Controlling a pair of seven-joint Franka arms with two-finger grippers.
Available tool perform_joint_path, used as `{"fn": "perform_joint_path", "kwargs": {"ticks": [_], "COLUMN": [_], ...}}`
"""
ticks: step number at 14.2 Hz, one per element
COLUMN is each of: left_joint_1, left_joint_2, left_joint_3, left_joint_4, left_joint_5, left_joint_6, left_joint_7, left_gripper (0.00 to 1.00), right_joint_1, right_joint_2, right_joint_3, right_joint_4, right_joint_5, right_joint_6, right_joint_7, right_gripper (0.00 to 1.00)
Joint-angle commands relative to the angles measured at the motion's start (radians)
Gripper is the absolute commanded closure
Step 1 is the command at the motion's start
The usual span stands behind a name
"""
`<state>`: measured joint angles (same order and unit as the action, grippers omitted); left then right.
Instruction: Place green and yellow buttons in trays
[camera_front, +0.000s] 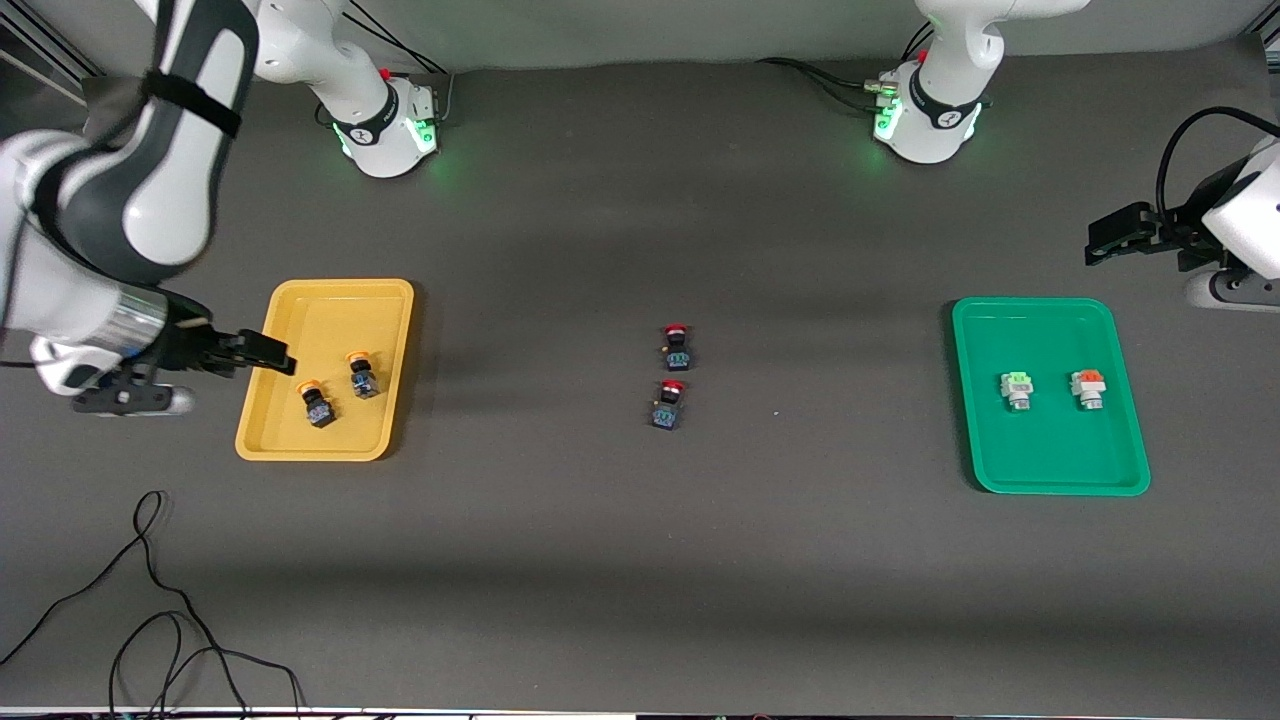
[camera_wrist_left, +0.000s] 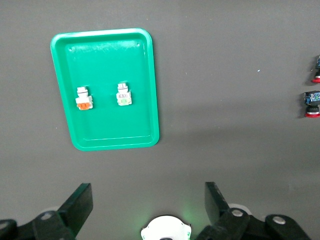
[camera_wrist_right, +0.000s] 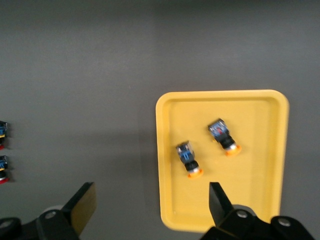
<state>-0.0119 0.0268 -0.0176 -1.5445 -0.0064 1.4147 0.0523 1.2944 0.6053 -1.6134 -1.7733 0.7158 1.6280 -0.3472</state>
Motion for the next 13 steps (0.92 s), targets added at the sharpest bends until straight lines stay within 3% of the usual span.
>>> {"fn": "perform_joint_path", "kwargs": {"ticks": [1,4,9,12,13], "left_joint_1": [-0.019,-0.013,-0.011,-0.006,-0.008], "left_joint_2": [-0.021,-0.019,-0.015,-0.008,-0.008], "left_joint_3": [-0.005,-0.007,-0.007,-0.001,-0.001], "left_joint_4": [-0.022,-0.019,-0.014,-0.016,-0.016], "left_joint_5": [0.039,0.037,0.036,0.026,0.026], "left_joint_6": [0.020,0.018,0.018,0.015,0.018], "left_joint_7": [-0.017,-0.012,0.000,0.000,-0.002], "left_gripper": [0.00,0.00,0.00,0.00,0.00], "right_joint_1": [-0.015,-0.012,-0.010,-0.053,-0.096], "right_joint_2": [-0.009,-0.010,-0.010,-0.038,-0.050], "right_joint_3": [-0.034,-0.110,-0.175,-0.149,-0.094], "right_joint_4": [0.136,0.204,0.268,0.290,0.317], "right_joint_5": [-0.079,-0.127,-0.134,-0.142,-0.151], "right_joint_6": [-0.141,-0.255,-0.375,-0.384,-0.389], "right_joint_7": [0.079,0.085,0.191,0.192,0.192], "right_gripper": [0.00,0.00,0.00,0.00,0.00]}}
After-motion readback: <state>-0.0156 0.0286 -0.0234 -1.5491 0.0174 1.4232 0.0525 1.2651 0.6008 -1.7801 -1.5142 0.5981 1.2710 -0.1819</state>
